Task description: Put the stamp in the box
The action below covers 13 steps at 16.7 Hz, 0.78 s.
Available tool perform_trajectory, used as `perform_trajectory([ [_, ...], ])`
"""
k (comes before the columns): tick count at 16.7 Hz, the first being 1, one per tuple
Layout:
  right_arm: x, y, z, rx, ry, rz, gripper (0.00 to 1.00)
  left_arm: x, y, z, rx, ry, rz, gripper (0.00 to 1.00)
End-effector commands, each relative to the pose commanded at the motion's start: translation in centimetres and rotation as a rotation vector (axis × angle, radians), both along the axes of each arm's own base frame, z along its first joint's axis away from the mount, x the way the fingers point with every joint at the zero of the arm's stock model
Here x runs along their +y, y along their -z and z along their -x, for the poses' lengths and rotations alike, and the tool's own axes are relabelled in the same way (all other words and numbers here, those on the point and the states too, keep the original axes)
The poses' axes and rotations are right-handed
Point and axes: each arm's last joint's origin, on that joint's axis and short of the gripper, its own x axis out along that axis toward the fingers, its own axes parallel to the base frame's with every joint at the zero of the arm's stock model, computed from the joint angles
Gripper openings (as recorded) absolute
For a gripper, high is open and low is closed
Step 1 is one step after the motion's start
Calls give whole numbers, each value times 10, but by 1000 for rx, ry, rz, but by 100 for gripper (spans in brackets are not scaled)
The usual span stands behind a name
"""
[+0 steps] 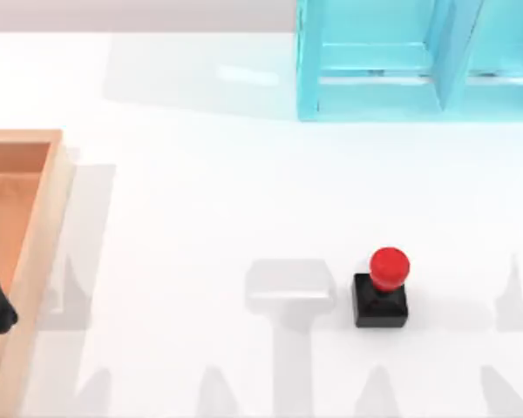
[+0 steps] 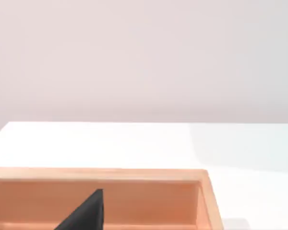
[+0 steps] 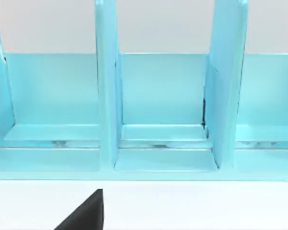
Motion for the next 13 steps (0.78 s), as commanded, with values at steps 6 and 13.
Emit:
perform_trajectory([
  [6, 0, 0, 0, 0, 0, 0, 100, -1, -12, -2, 70, -3, 41, 100],
  [13, 0, 0, 0, 0, 0, 0, 100, -8, -75, -36, 422, -53, 226, 100],
])
